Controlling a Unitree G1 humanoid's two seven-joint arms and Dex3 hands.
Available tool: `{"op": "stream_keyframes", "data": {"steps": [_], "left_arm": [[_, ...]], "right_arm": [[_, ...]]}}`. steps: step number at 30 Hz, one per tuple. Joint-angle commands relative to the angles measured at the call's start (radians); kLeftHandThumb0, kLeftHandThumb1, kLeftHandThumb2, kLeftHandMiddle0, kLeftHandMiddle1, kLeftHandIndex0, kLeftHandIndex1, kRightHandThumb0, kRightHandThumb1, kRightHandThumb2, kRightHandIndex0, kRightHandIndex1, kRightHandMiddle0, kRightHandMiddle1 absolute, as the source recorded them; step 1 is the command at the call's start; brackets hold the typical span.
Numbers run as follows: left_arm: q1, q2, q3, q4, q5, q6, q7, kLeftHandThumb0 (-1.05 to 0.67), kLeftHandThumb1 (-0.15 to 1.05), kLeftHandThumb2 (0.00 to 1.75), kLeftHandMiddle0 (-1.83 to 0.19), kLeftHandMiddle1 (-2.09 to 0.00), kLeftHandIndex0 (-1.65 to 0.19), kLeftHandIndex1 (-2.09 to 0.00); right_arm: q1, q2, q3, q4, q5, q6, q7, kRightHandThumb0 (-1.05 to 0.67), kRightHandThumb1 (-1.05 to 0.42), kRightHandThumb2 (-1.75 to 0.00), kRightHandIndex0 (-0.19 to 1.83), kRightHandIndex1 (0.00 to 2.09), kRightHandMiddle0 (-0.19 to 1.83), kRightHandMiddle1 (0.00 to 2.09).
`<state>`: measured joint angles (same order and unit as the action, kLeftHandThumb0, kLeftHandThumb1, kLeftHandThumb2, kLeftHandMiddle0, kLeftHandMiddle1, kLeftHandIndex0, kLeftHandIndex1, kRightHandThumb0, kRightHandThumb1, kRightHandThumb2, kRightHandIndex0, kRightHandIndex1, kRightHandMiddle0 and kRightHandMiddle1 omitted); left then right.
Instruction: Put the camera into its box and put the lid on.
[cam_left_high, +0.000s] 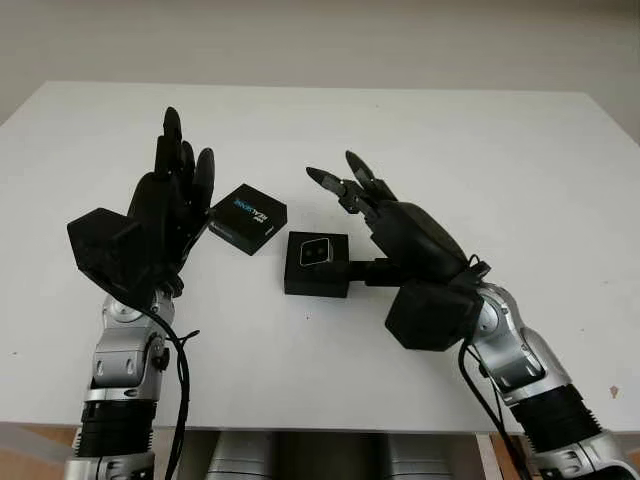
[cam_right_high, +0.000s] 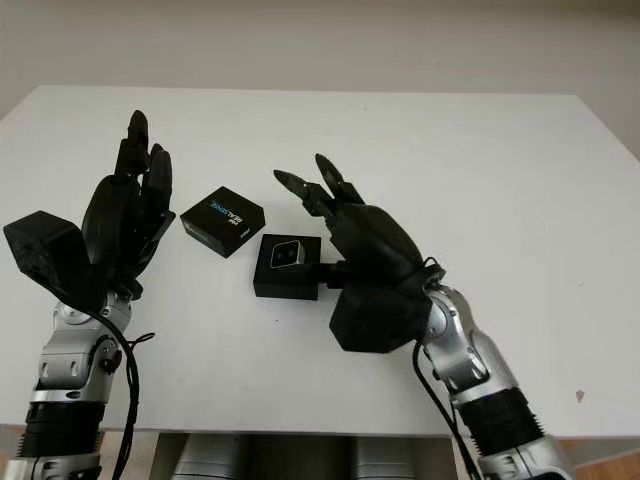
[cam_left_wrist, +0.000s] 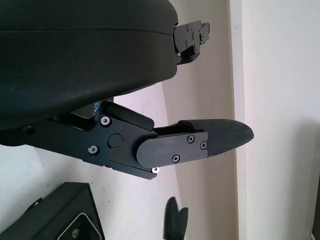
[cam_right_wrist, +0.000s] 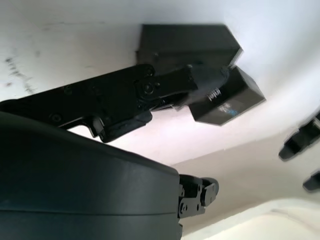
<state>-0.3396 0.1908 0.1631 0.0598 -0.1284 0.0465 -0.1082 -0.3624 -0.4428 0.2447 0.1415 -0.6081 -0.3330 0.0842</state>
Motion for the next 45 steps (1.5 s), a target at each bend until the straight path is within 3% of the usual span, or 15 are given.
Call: {"op": "stream_keyframes", "data": {"steps": [1, 8, 13, 21, 34, 45], "left_arm": [[0.002, 0.003, 0.005, -0.017, -0.005, 0.004, -0.001, -0.75, 1.05, 0.54, 0.19, 0.0, 0.19, 0.0], [0.002, 0.007, 0.005, -0.025, -0.008, 0.01, -0.01, -0.74, 1.05, 0.55, 0.19, 0.0, 0.19, 0.0], [0.008, 0.01, 0.005, -0.037, 0.001, 0.013, -0.004, -0.74, 1.05, 0.56, 0.19, 0.0, 0.19, 0.0], [0.012, 0.011, 0.008, -0.048, -0.003, 0.021, -0.007, -0.75, 1.05, 0.55, 0.19, 0.0, 0.19, 0.0], [0.025, 0.012, 0.014, -0.071, -0.003, 0.035, -0.008, -0.73, 1.05, 0.56, 0.19, 0.0, 0.19, 0.0], [0.028, 0.018, 0.022, -0.071, -0.007, 0.031, -0.013, -0.73, 1.05, 0.56, 0.19, 0.0, 0.19, 0.0]], "right_arm": [[0.005, -0.018, 0.017, 0.003, -0.029, -0.032, -0.022, -0.79, -1.05, -0.38, -0.13, 0.07, 0.06, 0.19], [0.0, -0.063, 0.069, 0.024, -0.11, -0.074, -0.004, -0.86, -1.05, -0.57, -0.17, 0.05, 0.03, 0.14], [-0.009, -0.08, 0.106, 0.063, -0.167, -0.077, -0.002, -0.88, -1.05, -0.61, -0.17, 0.05, 0.02, 0.11], [-0.002, -0.088, 0.129, 0.106, -0.18, -0.075, 0.006, -0.87, -1.05, -0.58, -0.18, 0.05, 0.03, 0.09], [0.039, -0.107, 0.121, 0.047, -0.155, -0.021, 0.121, -0.86, -1.05, -0.56, -0.19, 0.04, 0.06, 0.07], [0.102, -0.123, 0.086, 0.004, -0.121, 0.007, 0.127, -0.84, -1.05, -0.52, -0.17, 0.05, 0.09, 0.07]]}}
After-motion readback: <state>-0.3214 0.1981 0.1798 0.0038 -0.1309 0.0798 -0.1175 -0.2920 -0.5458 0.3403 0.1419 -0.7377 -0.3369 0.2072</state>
